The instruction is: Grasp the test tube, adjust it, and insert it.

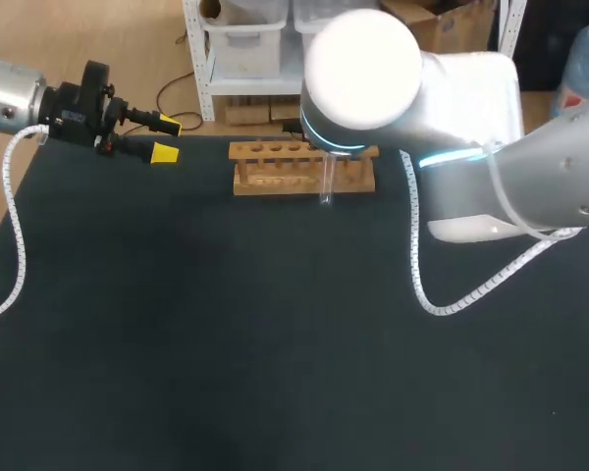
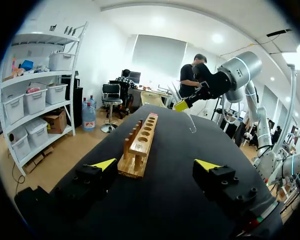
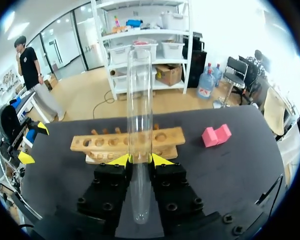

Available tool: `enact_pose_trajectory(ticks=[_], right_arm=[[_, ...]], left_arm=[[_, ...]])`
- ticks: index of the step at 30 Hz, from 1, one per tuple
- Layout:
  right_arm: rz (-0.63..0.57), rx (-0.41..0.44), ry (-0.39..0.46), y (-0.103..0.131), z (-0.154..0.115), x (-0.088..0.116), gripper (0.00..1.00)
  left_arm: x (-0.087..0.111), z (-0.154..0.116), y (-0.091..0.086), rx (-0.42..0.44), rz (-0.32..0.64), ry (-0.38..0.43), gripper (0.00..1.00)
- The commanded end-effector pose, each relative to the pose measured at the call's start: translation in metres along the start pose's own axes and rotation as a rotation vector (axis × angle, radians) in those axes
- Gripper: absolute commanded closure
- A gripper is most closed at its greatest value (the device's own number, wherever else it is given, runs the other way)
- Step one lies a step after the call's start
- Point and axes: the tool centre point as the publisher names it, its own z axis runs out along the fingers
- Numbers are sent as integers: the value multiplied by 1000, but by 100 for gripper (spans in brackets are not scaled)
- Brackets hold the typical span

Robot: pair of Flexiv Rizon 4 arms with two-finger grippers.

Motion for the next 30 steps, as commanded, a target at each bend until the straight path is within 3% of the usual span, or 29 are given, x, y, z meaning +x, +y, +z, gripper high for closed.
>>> enact_pose_trajectory(ticks=[1, 11, 30], right_arm=[[-3, 6, -139, -5, -10, -6, 100], [-9, -18, -220, -6, -17, -23, 100], [-23, -42, -193, -5, -23, -25, 100]], left_arm=[[1, 0, 0, 0, 2, -2, 0], [1, 0, 0, 0, 2, -2, 0], [1, 0, 0, 0, 2, -2, 0]])
